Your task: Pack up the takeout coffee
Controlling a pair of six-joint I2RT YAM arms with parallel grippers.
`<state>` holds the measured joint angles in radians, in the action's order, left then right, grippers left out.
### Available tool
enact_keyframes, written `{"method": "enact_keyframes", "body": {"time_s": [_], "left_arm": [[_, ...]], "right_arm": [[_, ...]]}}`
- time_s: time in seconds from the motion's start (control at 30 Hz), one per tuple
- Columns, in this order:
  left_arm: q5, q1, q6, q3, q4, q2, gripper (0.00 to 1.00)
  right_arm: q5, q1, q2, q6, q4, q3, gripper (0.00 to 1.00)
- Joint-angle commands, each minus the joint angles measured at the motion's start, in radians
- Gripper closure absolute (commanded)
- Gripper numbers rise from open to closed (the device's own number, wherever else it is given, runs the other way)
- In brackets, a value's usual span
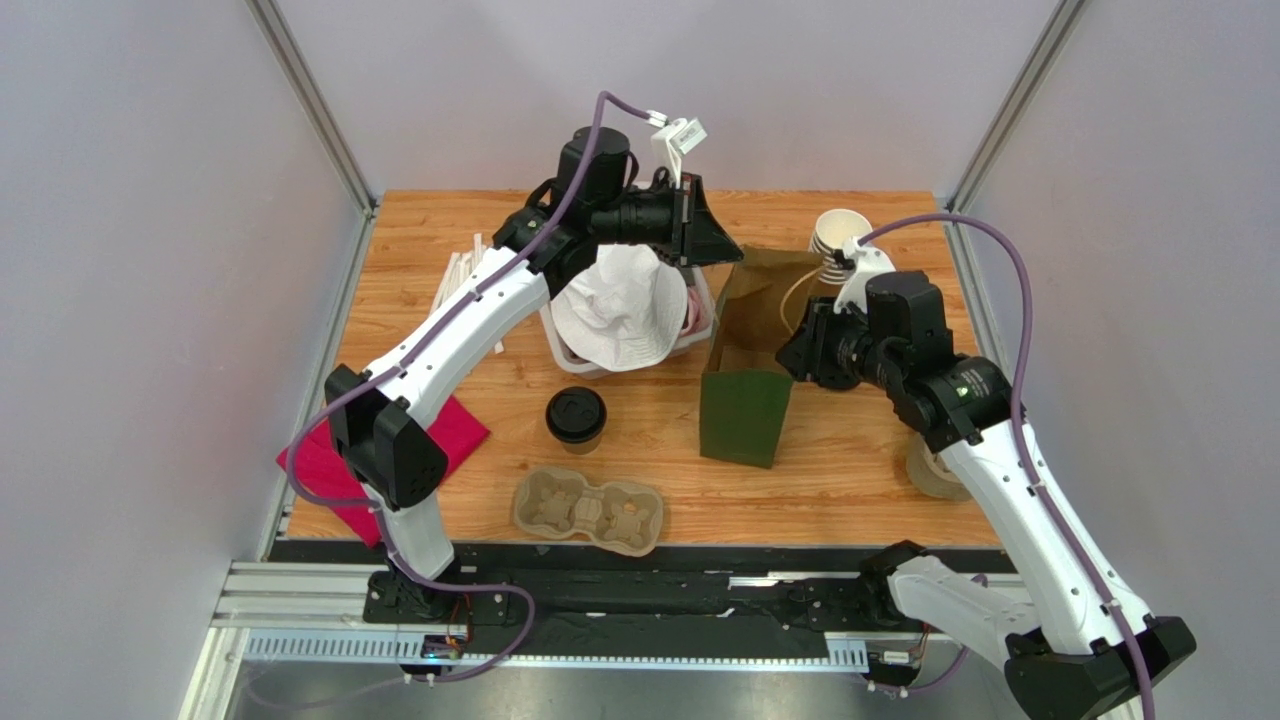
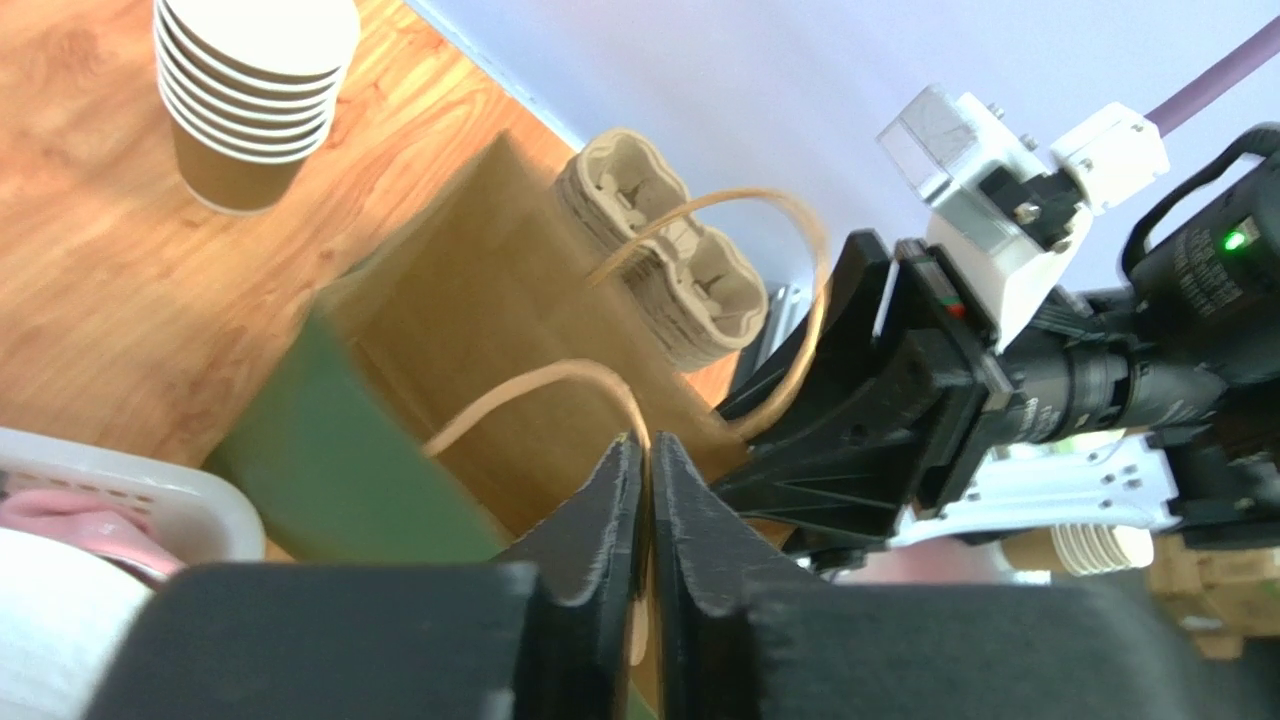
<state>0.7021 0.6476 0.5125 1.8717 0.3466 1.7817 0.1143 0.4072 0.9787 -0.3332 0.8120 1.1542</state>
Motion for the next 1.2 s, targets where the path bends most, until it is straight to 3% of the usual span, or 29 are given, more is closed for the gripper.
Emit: {"method": "enact_keyframes", "body": {"time_s": [0.0, 0.1, 0.17, 0.47, 0.73, 0.83, 0.87, 0.97, 1.03, 1.17], "left_arm": [[0.008, 0.007, 0.001, 0.021, -0.031, -0.031, 1.00], [0.010, 0.006, 0.015, -0.028, -0.049, -0.056, 1.00], [0.019, 0.007, 0.040, -0.069, -0.067, -0.070, 1.00], [0.030, 0.006, 0.078, -0.140, -0.089, -0.093, 1.00], [0.017, 0.009, 0.063, -0.166, -0.089, -0.123, 1.00], [0.016, 0.011, 0.060, -0.178, -0.090, -0.131, 1.00], [0.016, 0.011, 0.058, -0.181, -0.086, -0.136, 1.00], [0.002, 0.006, 0.040, -0.186, -0.066, -0.148, 1.00], [-0.004, -0.003, 0.037, -0.200, -0.067, -0.165, 1.00], [-0.001, -0.028, 0.044, -0.221, -0.074, -0.183, 1.00]], "right_arm": [[0.025, -0.002, -0.035, 0.101, 0.045, 0.093, 0.48], [0.136, -0.024, -0.046, 0.135, 0.130, 0.192, 0.33], [0.159, -0.044, -0.051, 0.128, 0.168, 0.226, 0.32], [0.212, -0.221, -0.003, -0.027, 0.184, 0.285, 0.34], [0.331, -0.317, 0.097, -0.141, 0.154, 0.361, 0.42], [0.361, -0.331, 0.103, -0.153, 0.148, 0.371, 0.55], [0.369, -0.335, 0.104, -0.153, 0.148, 0.371, 0.68], [0.397, -0.355, 0.100, -0.141, 0.173, 0.371, 0.91], [0.404, -0.367, 0.092, -0.110, 0.217, 0.369, 1.00], [0.400, -0.399, 0.084, -0.017, 0.308, 0.361, 1.00]]}}
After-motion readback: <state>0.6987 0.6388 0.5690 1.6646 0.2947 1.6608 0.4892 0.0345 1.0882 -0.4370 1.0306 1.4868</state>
